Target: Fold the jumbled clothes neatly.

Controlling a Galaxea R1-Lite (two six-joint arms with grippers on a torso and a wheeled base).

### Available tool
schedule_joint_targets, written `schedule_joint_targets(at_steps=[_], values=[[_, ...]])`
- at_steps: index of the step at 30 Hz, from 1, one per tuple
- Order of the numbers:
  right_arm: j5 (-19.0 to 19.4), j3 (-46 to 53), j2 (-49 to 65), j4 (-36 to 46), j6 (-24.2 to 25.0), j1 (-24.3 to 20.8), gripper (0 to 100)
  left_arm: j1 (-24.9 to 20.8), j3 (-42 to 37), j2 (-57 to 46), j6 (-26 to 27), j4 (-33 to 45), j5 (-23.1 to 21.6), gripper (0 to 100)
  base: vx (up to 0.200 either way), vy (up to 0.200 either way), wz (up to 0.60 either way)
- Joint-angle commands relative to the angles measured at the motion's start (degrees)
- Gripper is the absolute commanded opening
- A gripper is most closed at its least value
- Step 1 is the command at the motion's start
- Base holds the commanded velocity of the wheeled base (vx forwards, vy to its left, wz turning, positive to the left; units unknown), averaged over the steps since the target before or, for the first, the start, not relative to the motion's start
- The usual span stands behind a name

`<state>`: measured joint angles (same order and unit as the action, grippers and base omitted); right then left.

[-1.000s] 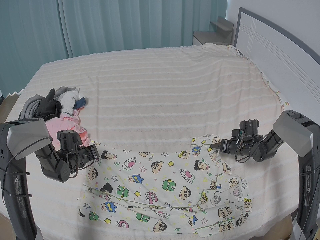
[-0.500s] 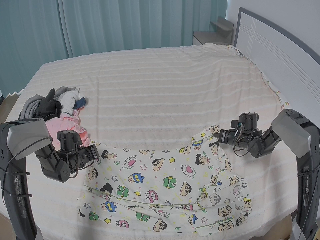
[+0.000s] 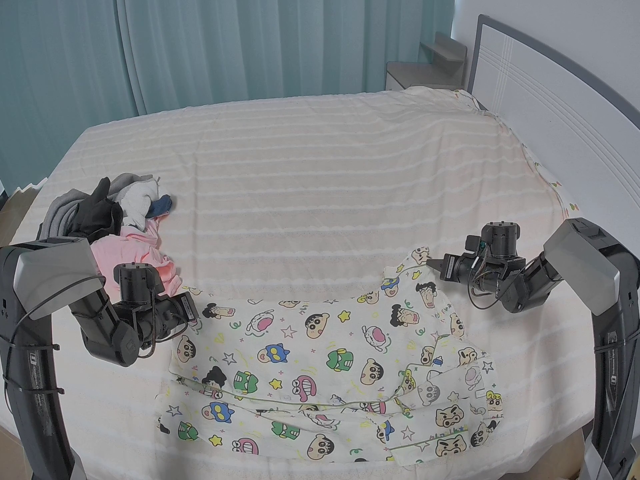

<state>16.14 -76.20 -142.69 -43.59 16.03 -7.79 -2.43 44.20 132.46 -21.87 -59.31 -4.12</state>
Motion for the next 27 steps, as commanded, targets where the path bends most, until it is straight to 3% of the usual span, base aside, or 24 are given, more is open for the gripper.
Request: schedule_joint_targets(at_steps=[1,6,8,14,27], values=[[0.1,0.4,-0.1,-1.1,0.0,0.9,100,0.0,0.0,0.2,0.0,0.0,0.0,0,0.0,0.0,0.0],[0.6,2.9,1.3,-0.9,-0.2,2.7,100,-0.1,0.1,0.3,0.2,0.0,0.0,0,0.0,0.0,0.0],[3.4,6.6,2.4,-0.8,-1.4,3.5,100,-0.1,0.4,0.3,0.2,0.0,0.0,0,0.0,0.0,0.0],[8.0,11.1,2.1,-1.2,-9.3,4.6,100,-0.1,0.3,0.5,0.1,-0.1,0.0,0,0.0,0.0,0.0],[12.0,11.3,1.2,-0.8,-10.1,2.9,100,-0.1,0.5,1.1,-0.1,-0.2,-0.6,0,0.0,0.0,0.0]])
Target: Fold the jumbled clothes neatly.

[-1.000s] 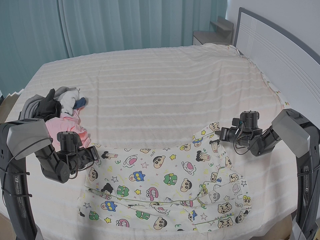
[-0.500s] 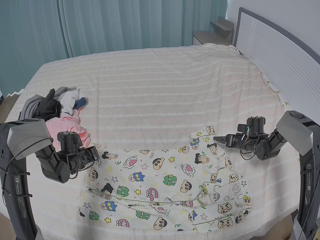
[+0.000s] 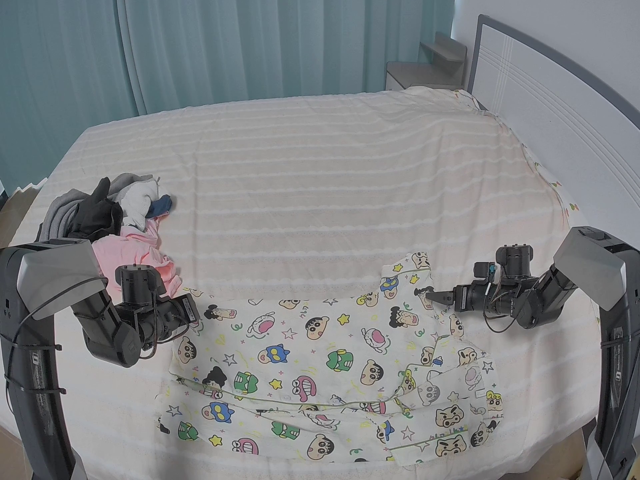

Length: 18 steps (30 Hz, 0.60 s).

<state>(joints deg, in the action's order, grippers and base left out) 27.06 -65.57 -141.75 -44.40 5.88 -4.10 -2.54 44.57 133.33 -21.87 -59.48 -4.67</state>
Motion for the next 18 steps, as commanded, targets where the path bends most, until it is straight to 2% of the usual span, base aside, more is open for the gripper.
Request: schedule_joint_targets(at_steps=[1,15,16,18], values=[[1.1,0.8,0.3,0.0,-0.1,-0.9,100,0.0,0.3,0.3,-0.1,0.0,-0.1,0,0.0,0.0,0.0],[2.5,-0.5,-1.2,1.1,-1.8,-3.2,100,0.0,0.3,0.9,-0.2,0.0,-0.3,0,0.0,0.0,0.0],[2.4,-0.8,-1.2,1.1,-1.8,-3.2,0,0.0,0.3,0.9,-0.2,0.0,-0.3,0,0.0,0.0,0.0],[2.2,-1.0,-1.2,0.9,-1.9,-2.9,0,0.0,0.3,0.9,-0.1,0.0,-0.2,0,0.0,0.0,0.0]])
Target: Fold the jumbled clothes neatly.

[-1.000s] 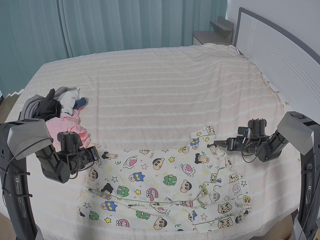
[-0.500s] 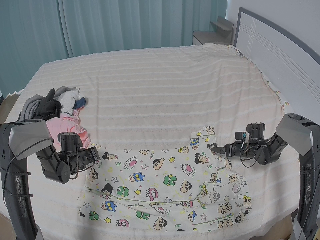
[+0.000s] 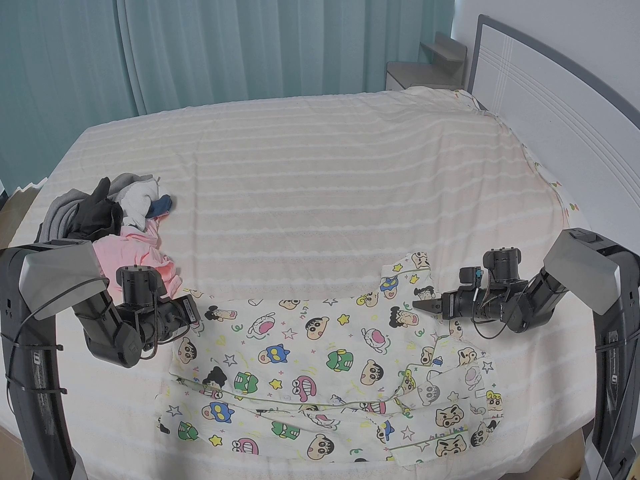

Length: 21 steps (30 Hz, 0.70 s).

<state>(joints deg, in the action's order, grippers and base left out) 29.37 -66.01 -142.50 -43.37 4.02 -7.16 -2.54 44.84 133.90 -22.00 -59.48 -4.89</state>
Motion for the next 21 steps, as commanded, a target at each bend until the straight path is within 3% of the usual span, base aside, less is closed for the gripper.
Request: schedule_joint_targets(at_steps=[1,6,13,21], values=[[0.0,-0.5,-0.3,-0.2,-0.1,0.3,0,0.0,0.2,0.3,0.0,0.0,0.1,0,0.0,0.0,0.0],[0.2,0.2,0.7,-0.4,0.1,1.2,0,0.0,0.0,0.2,0.6,0.0,0.3,0,0.0,0.0,0.0],[5.0,5.4,5.6,-0.5,0.7,2.5,0,-0.2,-1.2,0.0,1.7,-5.2,0.7,0,0.0,0.0,0.0],[6.5,7.8,8.0,-0.7,0.8,3.0,0,-0.4,-4.1,-1.1,2.0,-10.5,0.7,0,0.0,0.0,0.0]])
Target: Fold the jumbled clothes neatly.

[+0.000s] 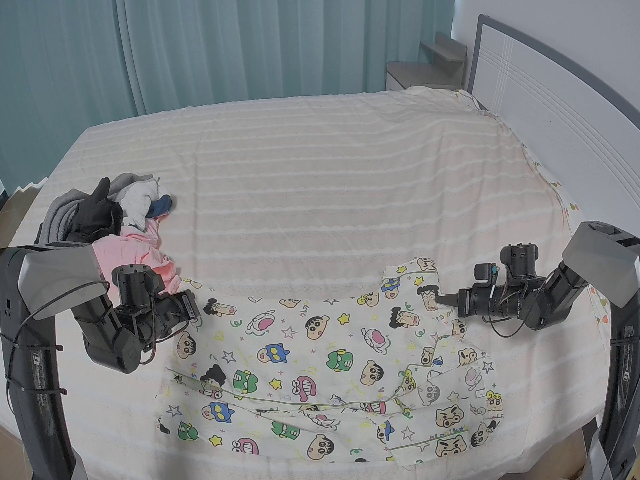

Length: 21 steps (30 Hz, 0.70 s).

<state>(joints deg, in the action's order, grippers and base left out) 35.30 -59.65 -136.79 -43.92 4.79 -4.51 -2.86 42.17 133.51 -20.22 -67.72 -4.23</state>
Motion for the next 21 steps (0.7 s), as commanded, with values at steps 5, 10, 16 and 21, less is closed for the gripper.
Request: schedule_joint_targets(at_steps=[5,10,16,21], values=[[2.8,4.9,5.0,-0.1,-0.2,1.1,0,0.0,-4.8,-1.1,2.3,-6.3,0.0,0,0.0,0.0,0.0],[4.5,8.9,7.5,-0.5,-0.5,1.5,0,0.0,-8.0,-2.4,3.0,-8.9,-0.3,0,0.0,0.0,0.0],[7.7,16.1,10.5,-3.7,-0.7,2.1,0,0.0,-12.2,-3.1,4.7,-12.4,-0.6,0,0.0,0.0,0.0],[8.8,20.7,12.2,-5.1,-2.9,2.6,0,0.0,-15.1,-2.7,6.2,-15.3,-0.7,0,0.0,0.0,0.0]])
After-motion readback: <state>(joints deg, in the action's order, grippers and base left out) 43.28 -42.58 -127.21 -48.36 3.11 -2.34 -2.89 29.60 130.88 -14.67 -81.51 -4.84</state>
